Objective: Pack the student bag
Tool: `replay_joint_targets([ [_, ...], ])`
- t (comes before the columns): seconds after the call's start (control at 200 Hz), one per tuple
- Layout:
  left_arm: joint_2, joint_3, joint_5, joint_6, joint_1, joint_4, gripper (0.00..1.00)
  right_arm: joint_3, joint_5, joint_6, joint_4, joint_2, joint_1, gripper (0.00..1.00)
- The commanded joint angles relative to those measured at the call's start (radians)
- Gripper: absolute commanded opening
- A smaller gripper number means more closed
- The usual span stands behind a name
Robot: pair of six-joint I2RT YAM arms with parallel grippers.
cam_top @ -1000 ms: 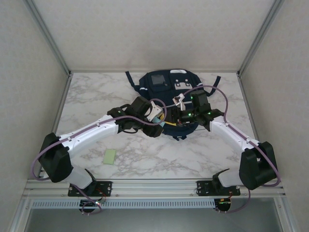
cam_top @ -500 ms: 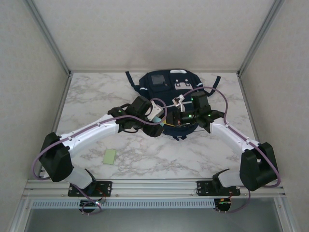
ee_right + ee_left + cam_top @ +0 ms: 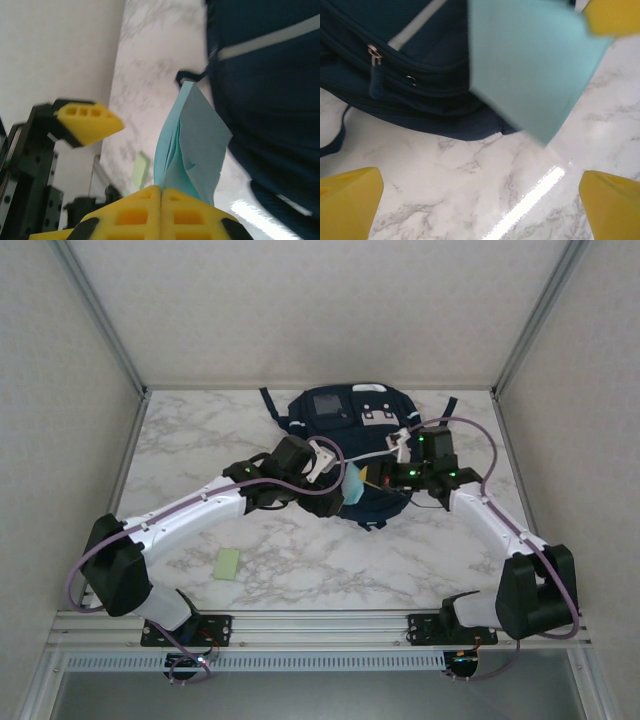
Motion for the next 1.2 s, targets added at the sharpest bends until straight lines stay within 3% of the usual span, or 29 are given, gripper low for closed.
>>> replay_joint_targets([
  [0.0,0.047,0.065,-0.095,0.004,-0.004,0.049,1.0,0.037,0.112,0.006,-0.059,-0.078,-0.067,0.0],
  [0.175,0.169,0.164,-0.128,0.067,-0.02,0.064,1.0,0.04,0.245,0.023,-0.123,-0.188,-0.182,0.0],
  [0.395,0.339,0.287,-0.18,0.147,-0.047,0.068,1.0,0.032,0.447,0.03,-0.196,-0.311,-0.252,0.0],
  [0.676,0.519,0.405,-0.224,0.225,-0.054,0.049,1.0,0.006,0.45,0.046,-0.211,-0.345,-0.273,0.0],
  [0.851,0.575,0.426,-0.36,0.253,-0.053,0.103,0.97,0.002,0.441,0.05,-0.212,-0.348,-0.277,0.0],
  [0.896,0.584,0.434,-0.396,0.255,-0.052,0.116,0.9,0.002,0.439,0.05,-0.213,-0.349,-0.276,0.0],
  [0.991,0.588,0.457,-0.39,0.24,-0.046,0.116,0.59,0.0,0.435,0.045,-0.219,-0.348,-0.277,0.0],
  [1.171,0.54,0.513,-0.2,0.144,-0.015,0.036,0.11,-0.026,0.426,0.056,-0.214,-0.357,-0.281,0.0],
  [1.196,0.534,0.522,-0.184,0.124,-0.009,0.026,0.0,-0.034,0.419,0.064,-0.205,-0.358,-0.281,0.0],
])
